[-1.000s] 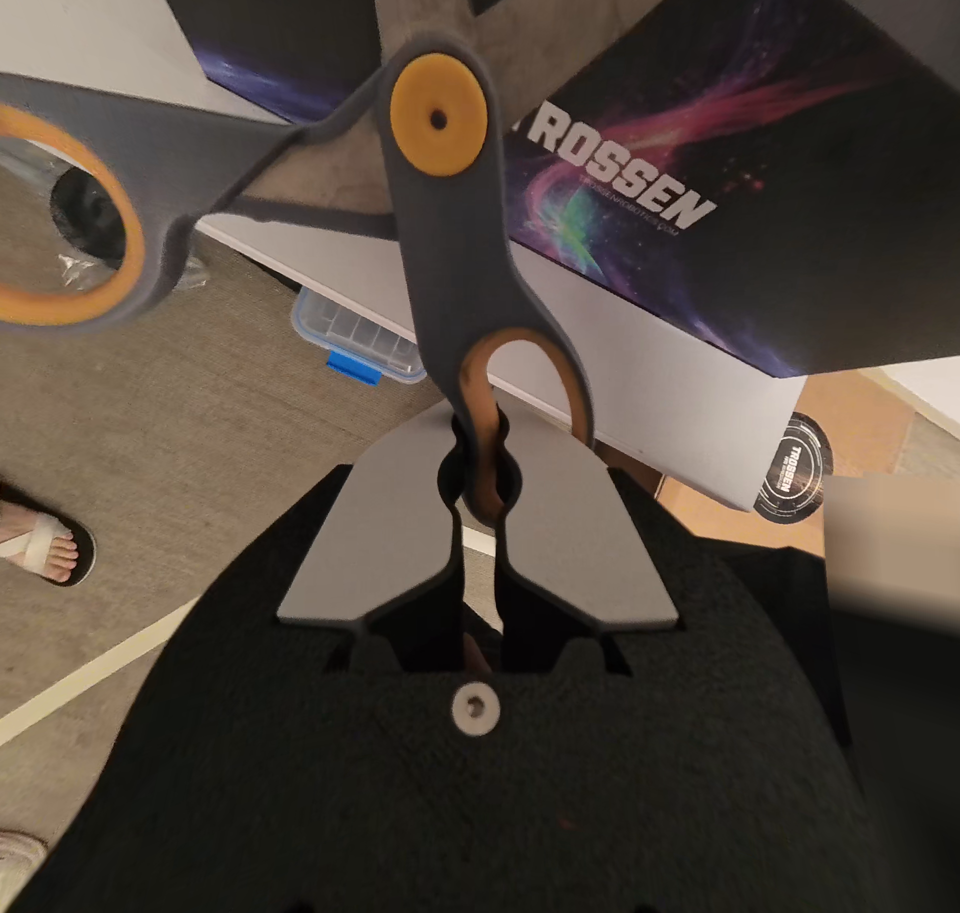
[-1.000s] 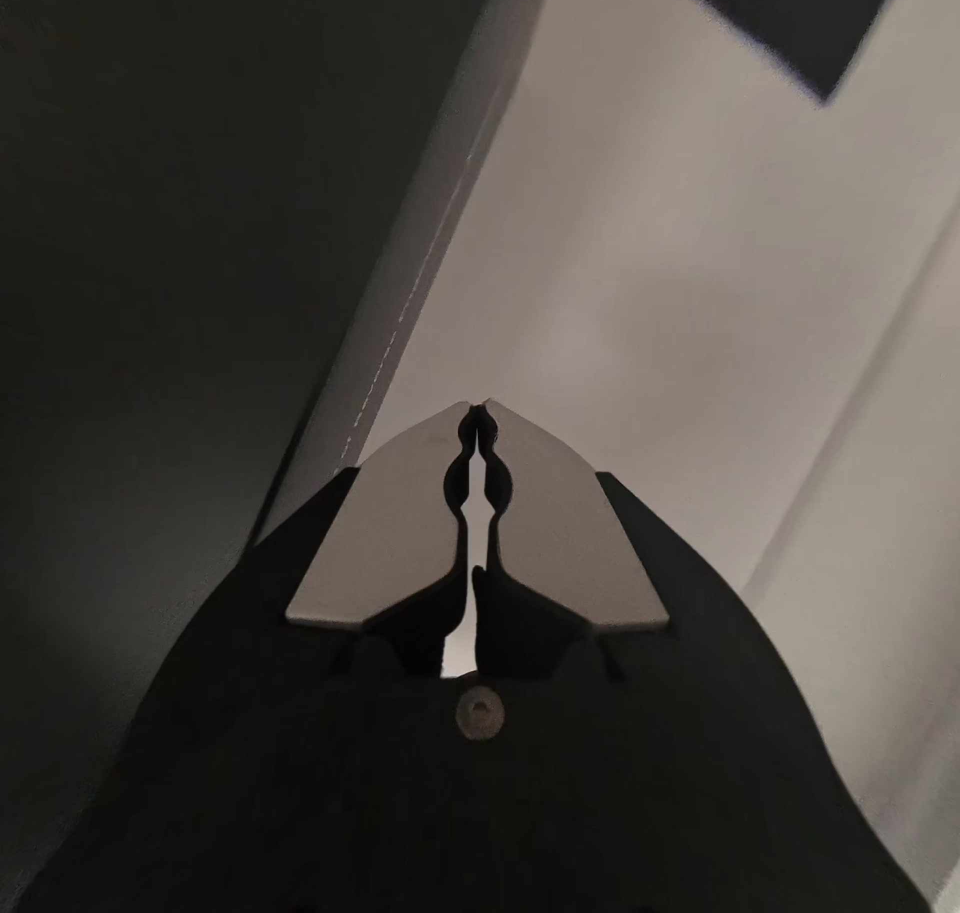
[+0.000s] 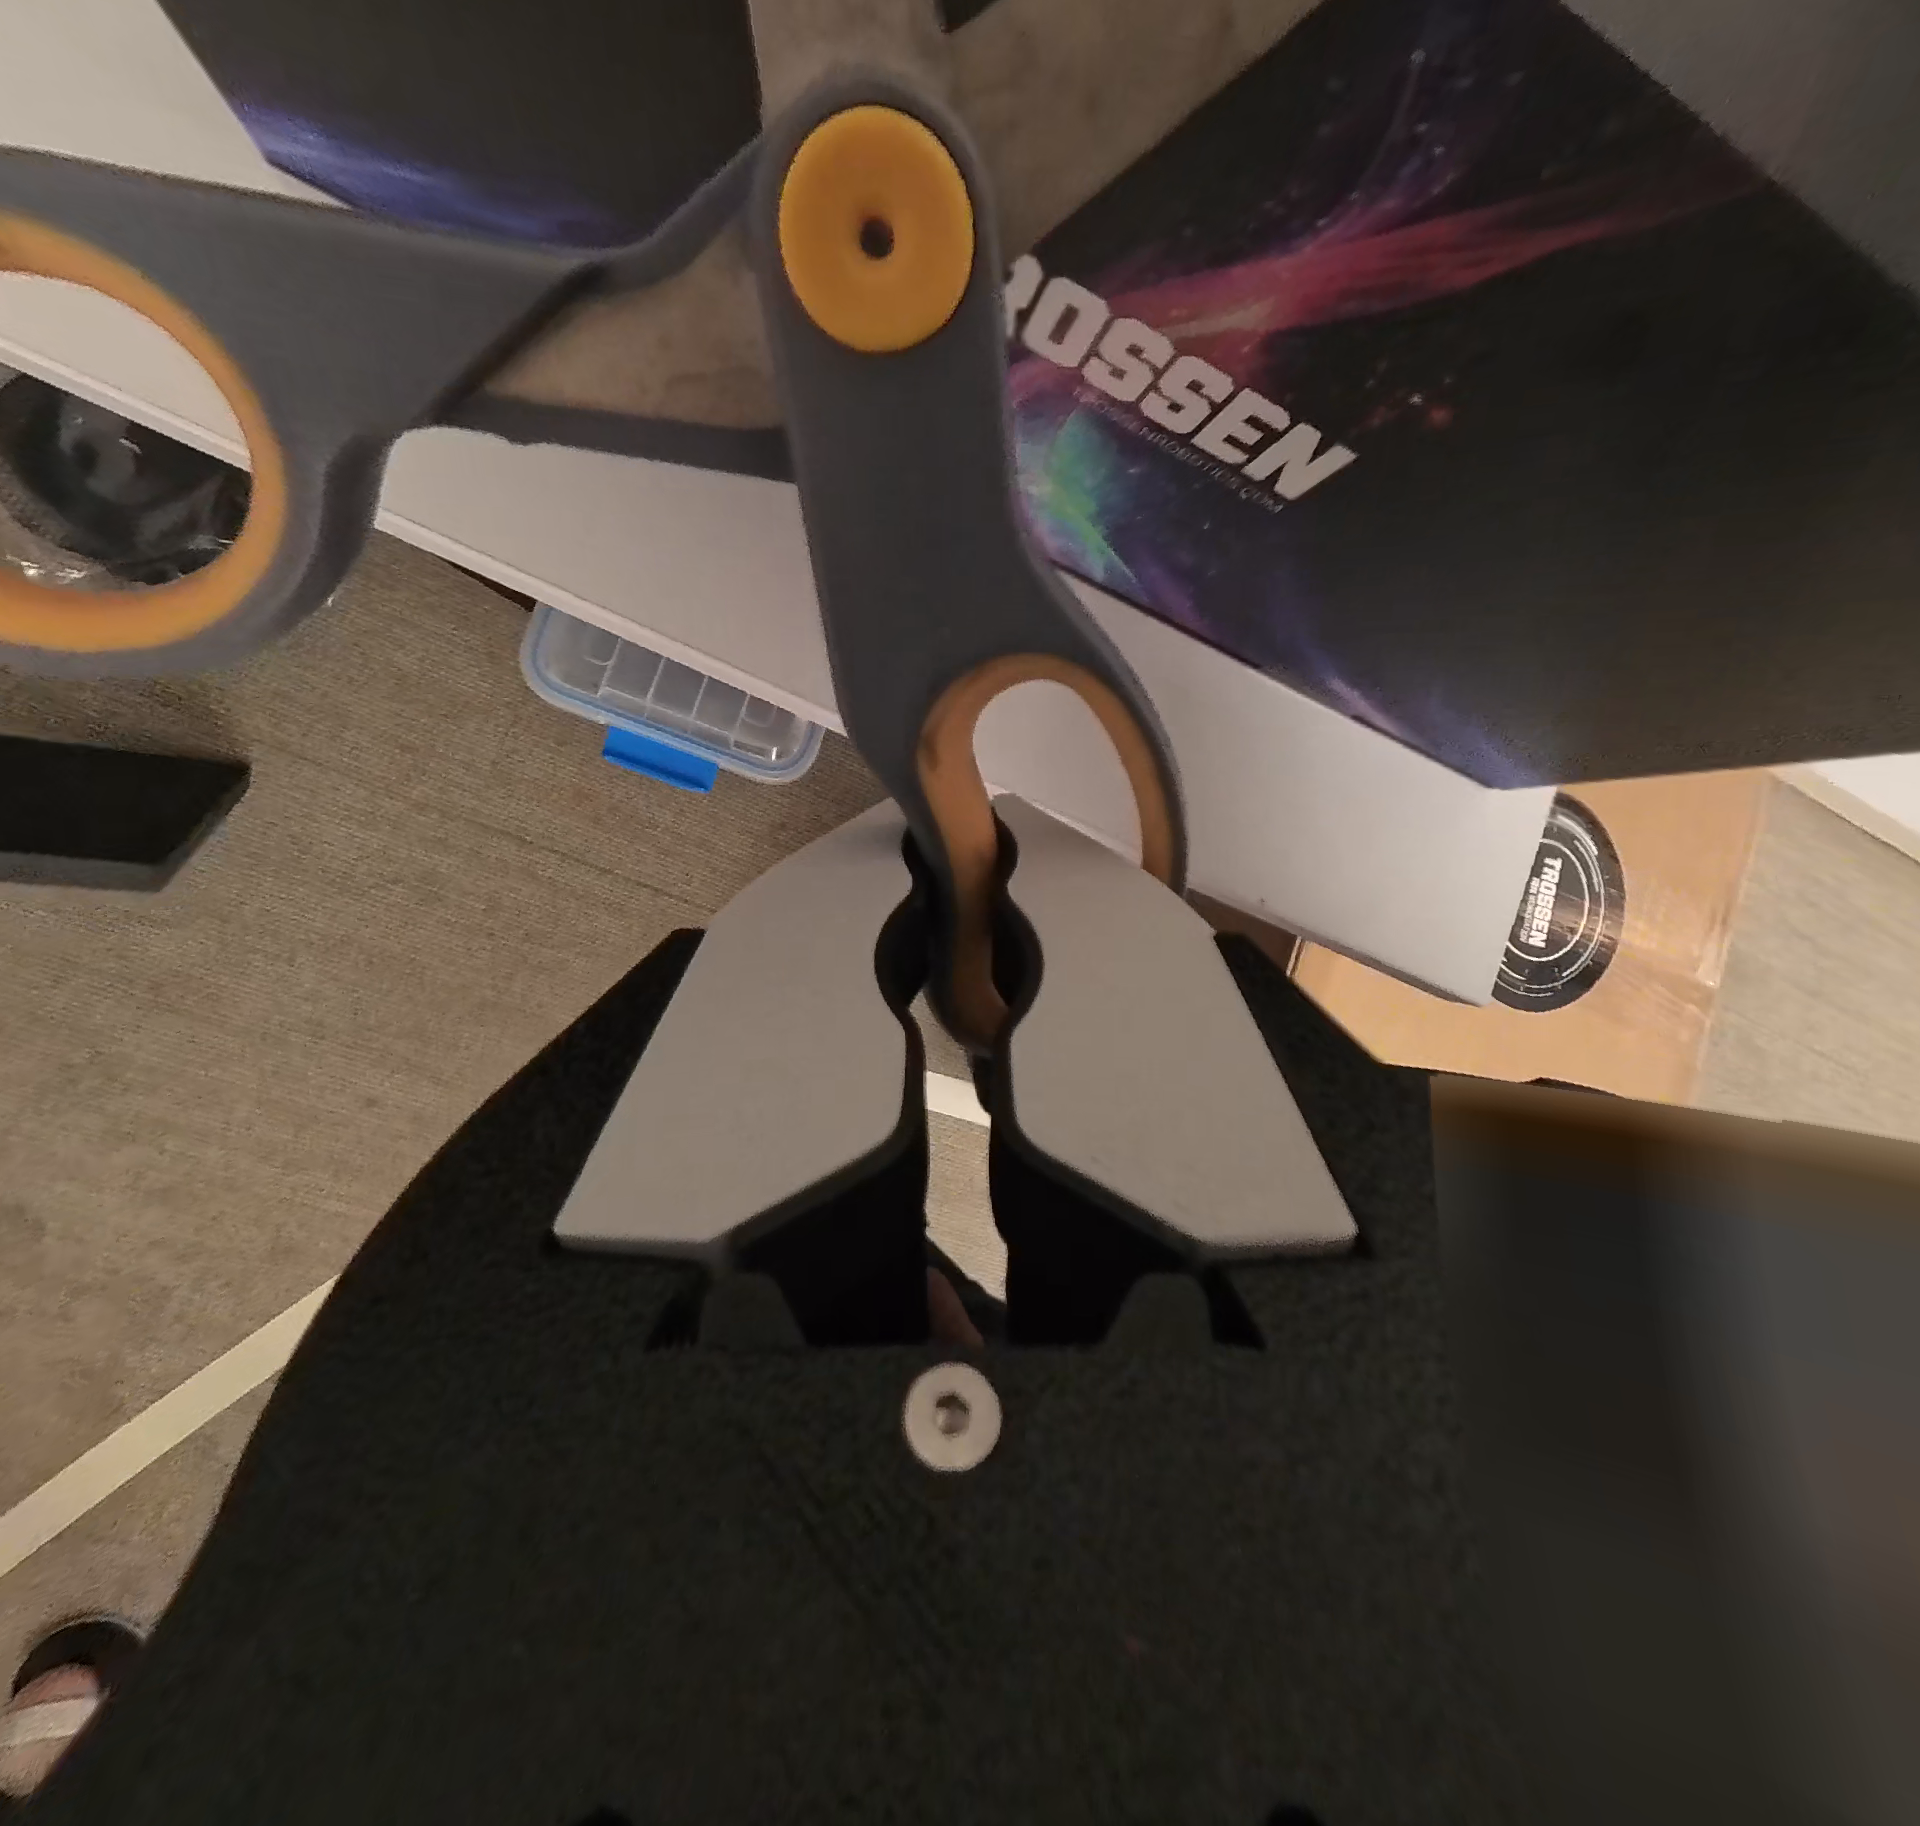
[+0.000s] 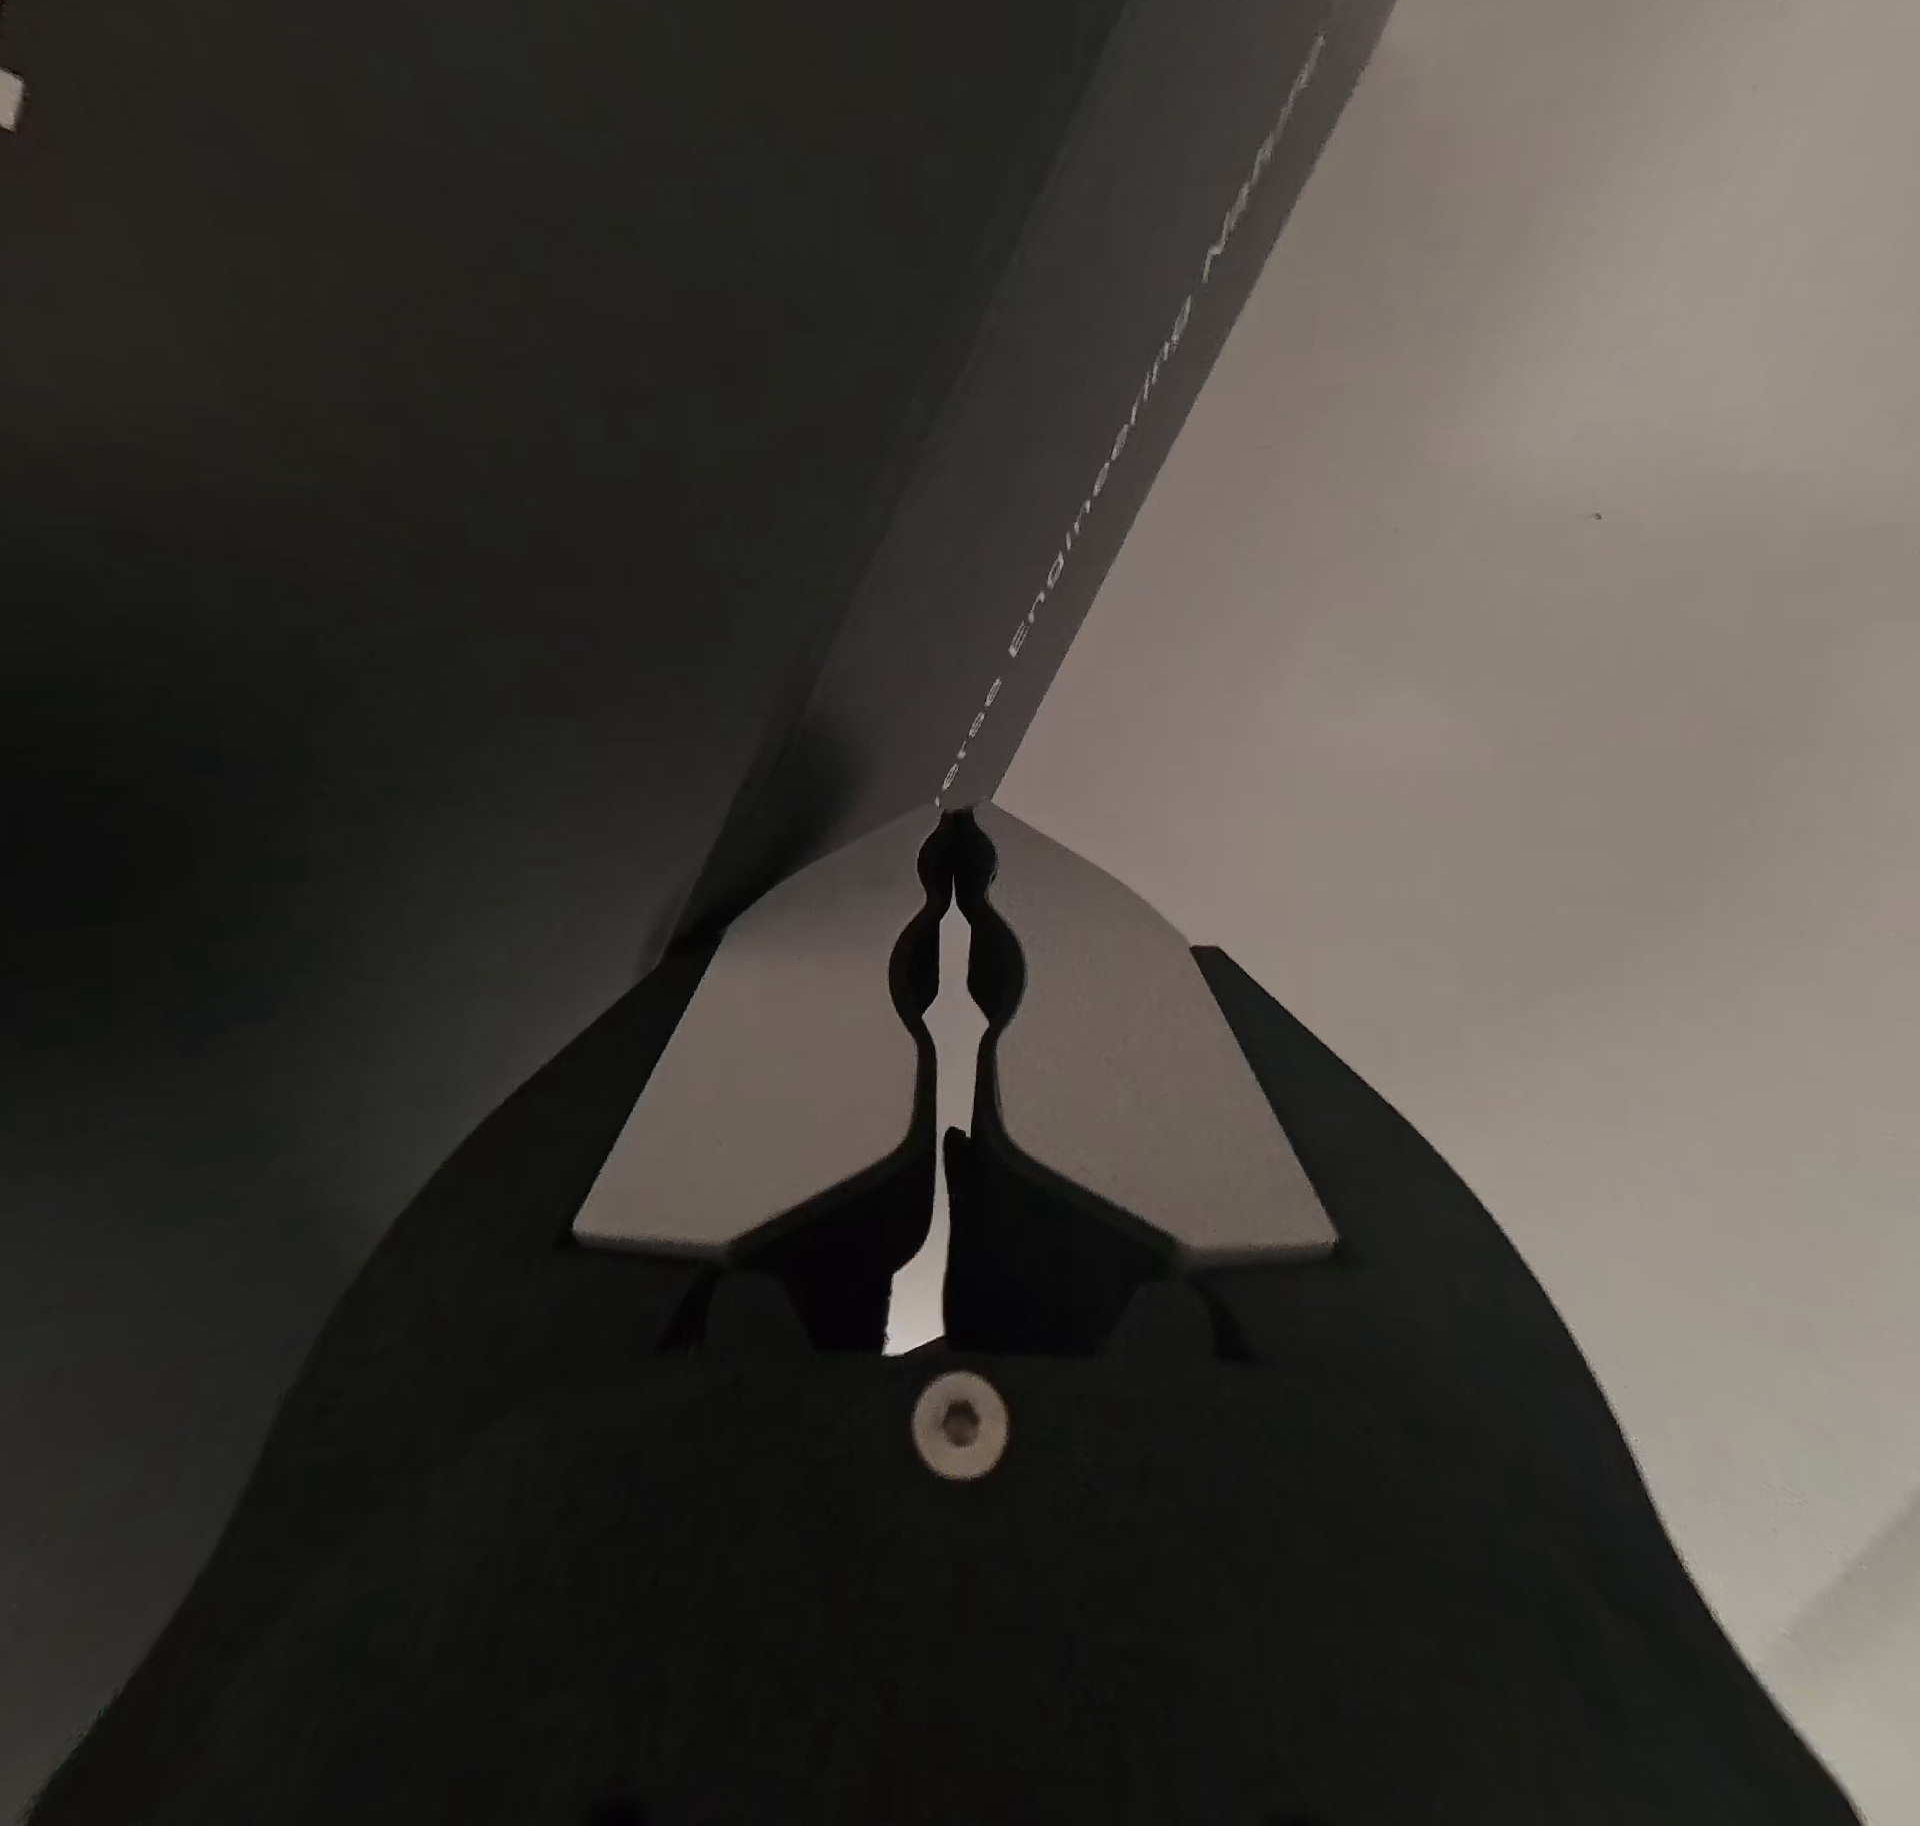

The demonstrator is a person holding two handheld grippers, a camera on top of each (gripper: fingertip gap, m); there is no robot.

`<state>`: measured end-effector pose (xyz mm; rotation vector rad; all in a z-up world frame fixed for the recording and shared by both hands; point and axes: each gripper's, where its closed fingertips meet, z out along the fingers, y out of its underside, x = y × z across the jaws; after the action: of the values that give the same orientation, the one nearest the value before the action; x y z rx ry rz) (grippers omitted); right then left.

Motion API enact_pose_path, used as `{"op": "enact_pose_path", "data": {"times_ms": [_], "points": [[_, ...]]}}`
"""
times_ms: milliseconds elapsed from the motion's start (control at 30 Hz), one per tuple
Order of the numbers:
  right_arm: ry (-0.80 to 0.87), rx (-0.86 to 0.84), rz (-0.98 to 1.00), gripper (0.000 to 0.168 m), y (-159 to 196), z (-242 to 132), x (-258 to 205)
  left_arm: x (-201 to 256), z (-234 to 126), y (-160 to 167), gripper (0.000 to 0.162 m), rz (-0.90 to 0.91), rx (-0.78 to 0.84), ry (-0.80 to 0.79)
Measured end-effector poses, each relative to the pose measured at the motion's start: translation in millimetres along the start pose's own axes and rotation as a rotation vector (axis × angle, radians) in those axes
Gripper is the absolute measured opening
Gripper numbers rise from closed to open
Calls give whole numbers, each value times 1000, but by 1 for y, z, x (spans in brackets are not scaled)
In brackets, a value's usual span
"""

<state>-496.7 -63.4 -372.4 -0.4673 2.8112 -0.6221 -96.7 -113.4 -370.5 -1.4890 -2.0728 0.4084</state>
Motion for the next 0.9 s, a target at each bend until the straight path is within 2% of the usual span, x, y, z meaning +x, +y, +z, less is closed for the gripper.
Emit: {"op": "enact_pose_path", "data": {"times_ms": [167,500,800,900], "points": [[4,13,-80,0,-6,5,-18,4,1,8,6,22,-7,17],[21,45,-87,0,-24,18,-37,5,-10,27,6,13,-5,30],[26,32,-102,0,-31,30,-55,-20,-25,53,6,-17,-5,-2],[22,24,-126,0,-45,38,-59,-30,-32,59,6,-29,-6,-16]]}}
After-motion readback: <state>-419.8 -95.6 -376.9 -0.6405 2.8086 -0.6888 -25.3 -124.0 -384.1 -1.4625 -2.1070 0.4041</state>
